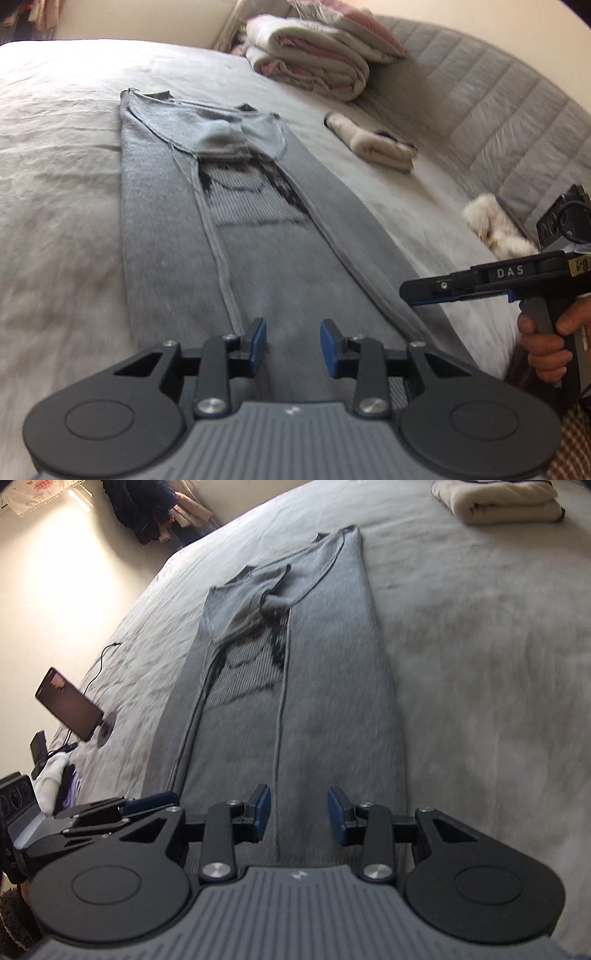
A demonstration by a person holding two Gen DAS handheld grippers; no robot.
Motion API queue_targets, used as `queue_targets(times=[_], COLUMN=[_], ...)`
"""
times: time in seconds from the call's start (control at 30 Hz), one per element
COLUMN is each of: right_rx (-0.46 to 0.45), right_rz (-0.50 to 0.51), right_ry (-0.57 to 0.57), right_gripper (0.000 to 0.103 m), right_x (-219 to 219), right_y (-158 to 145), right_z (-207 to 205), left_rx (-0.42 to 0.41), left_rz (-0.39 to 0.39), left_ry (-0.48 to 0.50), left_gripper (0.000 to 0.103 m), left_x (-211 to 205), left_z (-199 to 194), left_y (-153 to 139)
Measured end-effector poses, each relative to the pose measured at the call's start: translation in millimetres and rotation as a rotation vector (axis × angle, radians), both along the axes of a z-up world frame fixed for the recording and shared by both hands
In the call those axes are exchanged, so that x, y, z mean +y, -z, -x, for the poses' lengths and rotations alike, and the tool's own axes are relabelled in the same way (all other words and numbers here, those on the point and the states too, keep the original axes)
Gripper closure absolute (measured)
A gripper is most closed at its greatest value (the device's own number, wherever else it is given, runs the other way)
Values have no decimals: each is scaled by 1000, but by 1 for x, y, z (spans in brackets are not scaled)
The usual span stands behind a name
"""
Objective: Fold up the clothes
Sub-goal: 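Move both open grippers to the ribbed sweater hem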
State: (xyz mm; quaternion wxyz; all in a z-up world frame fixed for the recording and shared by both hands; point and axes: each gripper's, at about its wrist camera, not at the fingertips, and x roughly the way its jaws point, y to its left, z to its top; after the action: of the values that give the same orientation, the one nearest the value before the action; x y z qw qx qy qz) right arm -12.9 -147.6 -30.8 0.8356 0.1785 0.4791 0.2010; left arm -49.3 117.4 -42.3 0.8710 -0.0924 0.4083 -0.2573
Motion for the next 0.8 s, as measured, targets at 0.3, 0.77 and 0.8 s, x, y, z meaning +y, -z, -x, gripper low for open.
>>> queue_targets(times=[0.3, 0.77, 0.8], right_rx=[-42, -59, -45], right_rz=[13, 103, 92], right_ry=[-53, -236, -243], right_gripper=[62, 61, 61], right_x=[5, 12, 10], right_y=[-4, 2, -2], right_z=[45, 65, 63], left_rx=[78, 92, 103], left_rz=[-163, -244, -239], left_ry=[-11, 87, 108], left_gripper=[61, 72, 72], left_x=[1, -22, -21], left_z=[47, 69, 70], left_y=[-22, -18, -21])
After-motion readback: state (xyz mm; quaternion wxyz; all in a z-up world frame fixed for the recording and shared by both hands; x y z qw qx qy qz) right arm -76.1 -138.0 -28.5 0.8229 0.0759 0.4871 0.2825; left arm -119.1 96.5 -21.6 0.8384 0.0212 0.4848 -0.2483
